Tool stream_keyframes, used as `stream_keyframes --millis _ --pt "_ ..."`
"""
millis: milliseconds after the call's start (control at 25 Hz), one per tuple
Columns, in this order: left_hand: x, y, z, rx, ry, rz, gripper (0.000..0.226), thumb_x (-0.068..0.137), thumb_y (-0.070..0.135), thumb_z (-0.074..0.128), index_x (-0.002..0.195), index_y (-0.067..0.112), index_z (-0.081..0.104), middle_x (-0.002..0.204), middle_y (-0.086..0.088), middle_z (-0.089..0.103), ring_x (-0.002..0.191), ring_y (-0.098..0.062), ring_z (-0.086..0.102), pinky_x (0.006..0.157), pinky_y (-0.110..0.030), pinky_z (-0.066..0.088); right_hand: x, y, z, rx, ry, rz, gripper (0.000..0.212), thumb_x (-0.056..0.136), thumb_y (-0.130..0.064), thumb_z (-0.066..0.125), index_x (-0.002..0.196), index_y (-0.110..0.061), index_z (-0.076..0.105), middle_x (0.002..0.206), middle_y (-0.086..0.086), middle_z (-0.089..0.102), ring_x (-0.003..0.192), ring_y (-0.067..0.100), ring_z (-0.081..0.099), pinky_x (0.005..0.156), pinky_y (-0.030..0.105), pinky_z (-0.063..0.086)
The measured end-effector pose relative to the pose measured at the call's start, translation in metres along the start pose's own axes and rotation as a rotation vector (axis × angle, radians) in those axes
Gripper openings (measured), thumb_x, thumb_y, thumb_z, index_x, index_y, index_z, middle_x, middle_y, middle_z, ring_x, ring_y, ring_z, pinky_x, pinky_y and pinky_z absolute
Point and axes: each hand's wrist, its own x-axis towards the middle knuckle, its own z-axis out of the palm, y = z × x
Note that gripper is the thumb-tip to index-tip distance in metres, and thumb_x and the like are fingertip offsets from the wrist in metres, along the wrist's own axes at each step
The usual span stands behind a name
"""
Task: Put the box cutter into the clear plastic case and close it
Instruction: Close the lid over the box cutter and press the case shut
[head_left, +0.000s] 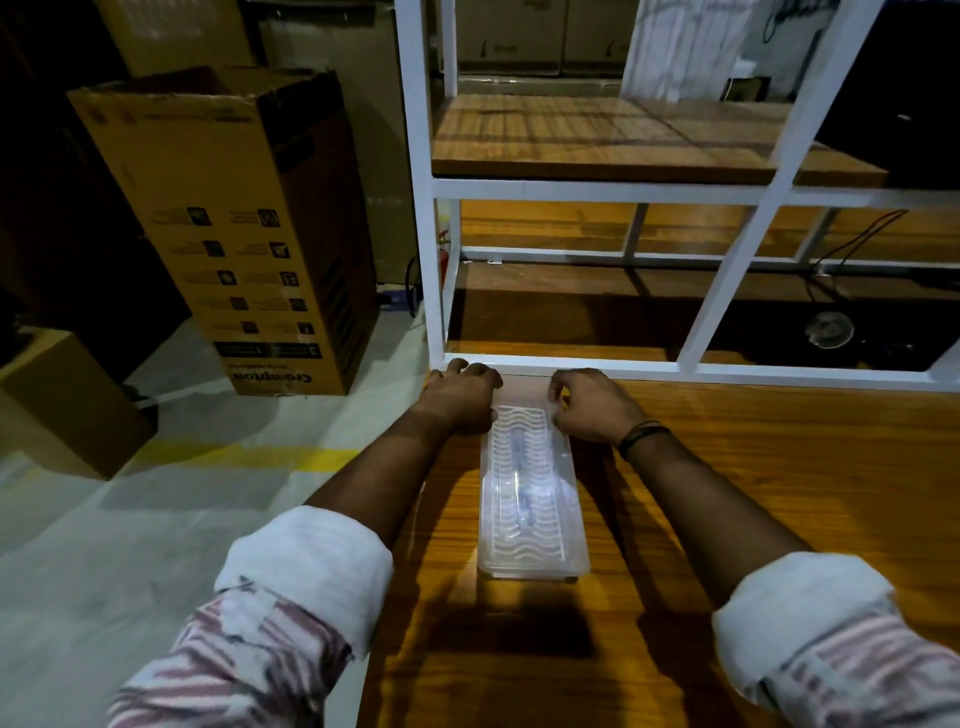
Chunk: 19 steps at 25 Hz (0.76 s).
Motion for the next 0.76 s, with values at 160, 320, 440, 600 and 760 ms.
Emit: stream_keyframes --millis 160,320,440,600,760 --pt "0.006 0.0 -0.005 -0.025 -0.043 -0.027 0.061 0.094 0.033 0.065 0.149 0.026 0.04 0.152 -0.011 0.049 0.149 -0.033 0.03 0.117 -0.055 0.026 0.011 -0.001 -0.002 -0.036 0.013 -0.002 0.061 0.075 -0.028 0.071 0.135 -0.021 0.061 0.143 0.003 0.057 0.131 0.025 0.051 0.106 0.039 0.048" --pt "0.008 0.0 -0.011 -0.018 -0.068 -0.039 0.06 0.095 0.036 0.066 0.148 0.027 0.04 0.148 -0.015 0.052 0.143 -0.034 0.039 0.115 -0.052 0.03 0.016 -0.003 -0.003 -0.017 0.007 0.036 0.06 0.071 -0.03 0.072 0.129 -0.021 0.066 0.138 0.001 0.06 0.127 0.022 0.055 0.104 0.039 0.051" --pt "0.01 0.001 -0.012 -0.035 -0.089 -0.04 0.06 0.095 0.035 0.066 0.148 0.027 0.039 0.149 -0.014 0.052 0.142 -0.034 0.04 0.114 -0.052 0.032 0.016 -0.002 -0.003 0.003 -0.019 0.043 0.061 0.069 -0.029 0.072 0.129 -0.022 0.065 0.137 -0.001 0.06 0.125 0.021 0.056 0.102 0.037 0.051" --pt "0.012 -0.001 -0.011 -0.079 -0.148 -0.056 0.068 0.094 0.037 0.066 0.152 0.026 0.032 0.147 -0.017 0.051 0.139 -0.035 0.042 0.109 -0.05 0.04 0.017 -0.002 -0.003 -0.007 -0.04 0.031 0.063 0.071 -0.025 0.07 0.133 -0.021 0.062 0.142 0.0 0.057 0.128 0.023 0.055 0.103 0.037 0.051" --pt "0.007 0.0 -0.007 -0.059 -0.17 -0.052 0.072 0.094 0.038 0.066 0.155 0.024 0.029 0.153 -0.016 0.047 0.147 -0.036 0.033 0.113 -0.051 0.036 0.01 0.001 0.006 -0.043 0.005 0.01 0.055 0.081 -0.017 0.067 0.136 -0.018 0.059 0.145 0.003 0.056 0.132 0.026 0.05 0.107 0.039 0.048"
